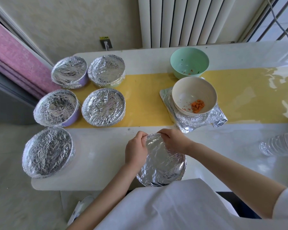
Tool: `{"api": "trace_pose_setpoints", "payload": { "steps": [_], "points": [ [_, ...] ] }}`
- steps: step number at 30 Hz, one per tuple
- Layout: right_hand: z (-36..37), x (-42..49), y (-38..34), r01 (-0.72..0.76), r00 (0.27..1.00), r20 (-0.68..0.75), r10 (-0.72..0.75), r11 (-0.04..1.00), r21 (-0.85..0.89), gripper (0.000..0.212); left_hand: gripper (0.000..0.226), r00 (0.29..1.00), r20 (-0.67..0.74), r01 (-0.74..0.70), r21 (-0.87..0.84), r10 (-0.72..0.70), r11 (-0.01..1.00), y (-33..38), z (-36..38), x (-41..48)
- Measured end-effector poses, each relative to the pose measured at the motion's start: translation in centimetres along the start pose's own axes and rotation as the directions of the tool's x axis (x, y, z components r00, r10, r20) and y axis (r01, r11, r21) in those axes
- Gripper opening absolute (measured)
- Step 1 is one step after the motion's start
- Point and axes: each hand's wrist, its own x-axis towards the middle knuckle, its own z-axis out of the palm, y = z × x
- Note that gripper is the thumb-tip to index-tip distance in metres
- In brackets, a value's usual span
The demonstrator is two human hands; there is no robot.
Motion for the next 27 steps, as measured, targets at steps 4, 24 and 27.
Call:
{"api": "trace_pose_setpoints", "payload": {
  "steps": [4, 24, 27],
  "points": [
    [0.3, -0.3, 0.2, -0.037, 0.999, -0.031, 0.038, 0.999, 0.032, 0.03, 0.016, 1.0, 0.003, -0.021, -0.012, 0.021, 1.0, 0.2, -0.2, -0.1],
    [-3.2, 0.0, -1.0, 0.092, 0.938, -0.344, -0.054, 0.991, 0.097, 0.029, 0.023, 0.971, -0.215, -0.126, -0.083, 0.106, 0.989, 2.2, -3.9, 4.1],
    [-5.9, 1.1, -2.5, 0.175, 0.922, -0.378, -0.086, 0.963, 0.207, 0.031, 0.023, 0.933, -0.313, -0.215, -0.095, 0.176, 0.972, 3.7, -5.5, 6.1]
  ]
}}
